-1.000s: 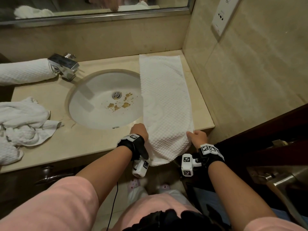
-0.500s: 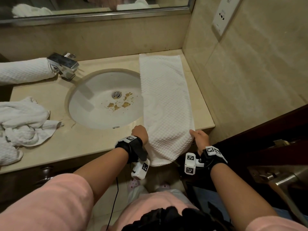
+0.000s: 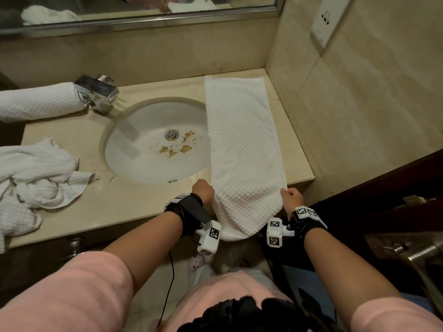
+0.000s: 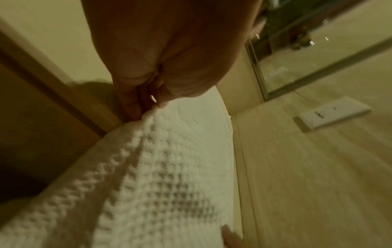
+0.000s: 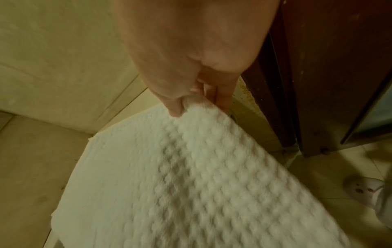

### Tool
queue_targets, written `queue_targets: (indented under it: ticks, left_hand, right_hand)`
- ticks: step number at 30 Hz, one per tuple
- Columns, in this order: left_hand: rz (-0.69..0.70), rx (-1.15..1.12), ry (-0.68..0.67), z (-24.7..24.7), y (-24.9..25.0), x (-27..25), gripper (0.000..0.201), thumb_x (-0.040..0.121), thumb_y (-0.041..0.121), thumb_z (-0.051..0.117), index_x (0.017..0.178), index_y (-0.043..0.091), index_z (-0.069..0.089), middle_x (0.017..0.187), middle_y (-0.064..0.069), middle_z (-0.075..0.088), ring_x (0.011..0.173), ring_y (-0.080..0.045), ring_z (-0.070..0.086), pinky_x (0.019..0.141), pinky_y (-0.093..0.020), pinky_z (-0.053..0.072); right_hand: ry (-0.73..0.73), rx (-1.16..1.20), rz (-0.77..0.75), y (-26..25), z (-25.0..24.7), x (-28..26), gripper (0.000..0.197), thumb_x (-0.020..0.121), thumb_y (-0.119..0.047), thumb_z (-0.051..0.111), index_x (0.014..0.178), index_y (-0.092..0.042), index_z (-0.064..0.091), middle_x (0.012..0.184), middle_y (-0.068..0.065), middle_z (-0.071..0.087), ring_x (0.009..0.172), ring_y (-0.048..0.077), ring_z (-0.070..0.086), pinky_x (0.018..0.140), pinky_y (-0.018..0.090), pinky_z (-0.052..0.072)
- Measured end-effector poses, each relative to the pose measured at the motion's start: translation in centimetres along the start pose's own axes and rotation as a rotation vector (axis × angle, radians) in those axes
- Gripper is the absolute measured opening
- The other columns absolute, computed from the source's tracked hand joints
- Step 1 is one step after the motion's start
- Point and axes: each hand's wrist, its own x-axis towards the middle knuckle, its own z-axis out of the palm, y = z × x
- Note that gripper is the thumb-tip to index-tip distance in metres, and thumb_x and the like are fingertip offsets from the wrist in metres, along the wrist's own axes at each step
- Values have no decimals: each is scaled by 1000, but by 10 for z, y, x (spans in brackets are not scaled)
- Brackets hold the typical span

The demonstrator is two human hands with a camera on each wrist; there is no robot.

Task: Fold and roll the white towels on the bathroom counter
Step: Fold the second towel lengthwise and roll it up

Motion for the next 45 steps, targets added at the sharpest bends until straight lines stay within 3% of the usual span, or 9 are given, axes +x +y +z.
queue_targets:
  ticks: [7,15,17,21,28,32,37,40,45]
  left_hand:
    - [-27,-1,10,-4,1,-5,38,96,4,43,59,12,34,63,-4,37,55,-17,37,56,-27,35]
    - [-54,-40,24,-2,4,-8,31,96,5,45,66,9,39,97,-19,54,80,-29,56,70,-29,41]
    - [-73,-73,8,-5,4,-8,11,96,6,45,92,-1,52,117,-22,57,103,-35,58,77,-32,43]
    - [-60,-74,54,0,1,-10,43,97,7,41,137,-4,30,130,-23,50,115,-38,53,86,-37,43]
    - [156,-142,176,11,-17,-28,22,93,15,51,106,0,43,100,-19,59,90,-36,57,66,-33,38]
    - [226,-140,255,13,-32,-33,20,83,12,64,87,9,44,82,-8,56,75,-25,53,64,-32,40]
    - [126,132,77,17,-54,-31,35,91,35,55,66,11,52,66,-7,52,72,-28,52,60,-31,38]
    - [29,201,-142,29,-67,-24,52,91,48,54,112,2,61,114,-16,63,107,-33,58,84,-35,46]
    - [-119,-506,-417,57,-73,-11,92,86,32,68,152,6,8,158,-10,14,142,-28,25,113,-40,28]
  right_hand:
    - [-69,-67,121,1,-4,3,34,99,-17,44,123,2,59,119,17,59,105,33,55,79,35,42]
    - [-61,-11,78,1,-4,4,22,98,-20,49,93,-1,59,90,13,54,85,25,49,73,32,37]
    - [-43,17,58,5,-3,5,24,97,-22,52,81,-4,53,78,11,51,80,23,46,69,31,35]
    - [-80,11,63,6,-2,0,37,97,-23,52,65,-15,34,63,2,32,61,19,34,55,32,26]
    - [-138,-14,59,22,3,-4,16,88,-11,65,93,-8,50,83,3,52,80,20,50,77,34,39]
    - [-74,-11,-1,20,4,-6,18,90,-8,61,79,-11,47,73,2,48,78,22,46,70,31,37]
    - [-69,42,-21,18,5,-14,11,92,-10,59,95,-6,49,91,11,53,85,22,48,72,32,38]
    - [-71,64,-38,14,4,-17,11,94,-12,56,98,-6,48,91,9,53,86,22,49,74,32,38]
    - [-92,83,-94,9,-1,-20,13,94,-8,53,85,-10,45,77,2,50,72,15,49,62,29,40]
